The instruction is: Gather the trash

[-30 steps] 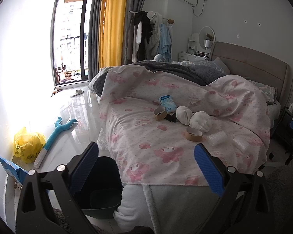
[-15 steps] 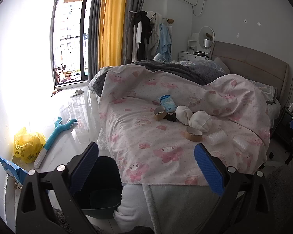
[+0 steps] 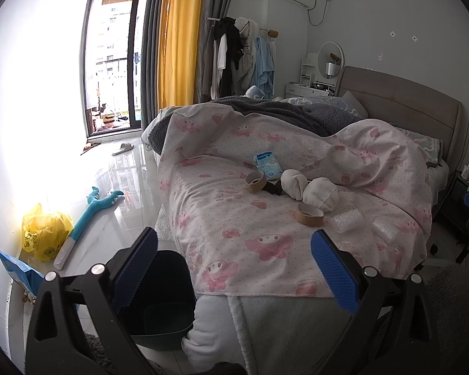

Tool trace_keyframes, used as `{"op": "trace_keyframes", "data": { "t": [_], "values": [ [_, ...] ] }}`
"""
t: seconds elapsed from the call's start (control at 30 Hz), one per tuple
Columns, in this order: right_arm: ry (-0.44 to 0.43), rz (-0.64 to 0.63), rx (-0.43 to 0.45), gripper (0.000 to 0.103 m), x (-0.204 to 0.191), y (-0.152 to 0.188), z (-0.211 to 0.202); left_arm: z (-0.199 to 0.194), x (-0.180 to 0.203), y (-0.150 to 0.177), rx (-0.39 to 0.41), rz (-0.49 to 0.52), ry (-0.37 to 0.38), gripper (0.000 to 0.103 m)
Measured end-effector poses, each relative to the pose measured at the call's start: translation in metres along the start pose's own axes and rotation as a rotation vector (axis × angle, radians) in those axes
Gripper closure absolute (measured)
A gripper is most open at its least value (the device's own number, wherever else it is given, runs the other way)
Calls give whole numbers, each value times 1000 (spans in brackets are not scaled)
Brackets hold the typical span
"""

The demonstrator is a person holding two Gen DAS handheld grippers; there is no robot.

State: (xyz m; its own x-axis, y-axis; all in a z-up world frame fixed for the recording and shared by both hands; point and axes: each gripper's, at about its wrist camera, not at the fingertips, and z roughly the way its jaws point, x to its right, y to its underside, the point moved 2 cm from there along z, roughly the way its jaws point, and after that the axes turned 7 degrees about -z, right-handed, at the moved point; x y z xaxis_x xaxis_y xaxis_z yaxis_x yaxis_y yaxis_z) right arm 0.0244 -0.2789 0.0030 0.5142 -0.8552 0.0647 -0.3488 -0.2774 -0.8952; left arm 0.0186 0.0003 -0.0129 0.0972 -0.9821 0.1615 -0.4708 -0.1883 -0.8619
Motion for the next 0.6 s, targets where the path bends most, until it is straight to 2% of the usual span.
{"op": "trace_keyframes", "data": {
  "t": [0.6],
  "values": [
    [-2,4,-2,3,0,0,1,1,3,5,-3,2,2,3]
  ]
}}
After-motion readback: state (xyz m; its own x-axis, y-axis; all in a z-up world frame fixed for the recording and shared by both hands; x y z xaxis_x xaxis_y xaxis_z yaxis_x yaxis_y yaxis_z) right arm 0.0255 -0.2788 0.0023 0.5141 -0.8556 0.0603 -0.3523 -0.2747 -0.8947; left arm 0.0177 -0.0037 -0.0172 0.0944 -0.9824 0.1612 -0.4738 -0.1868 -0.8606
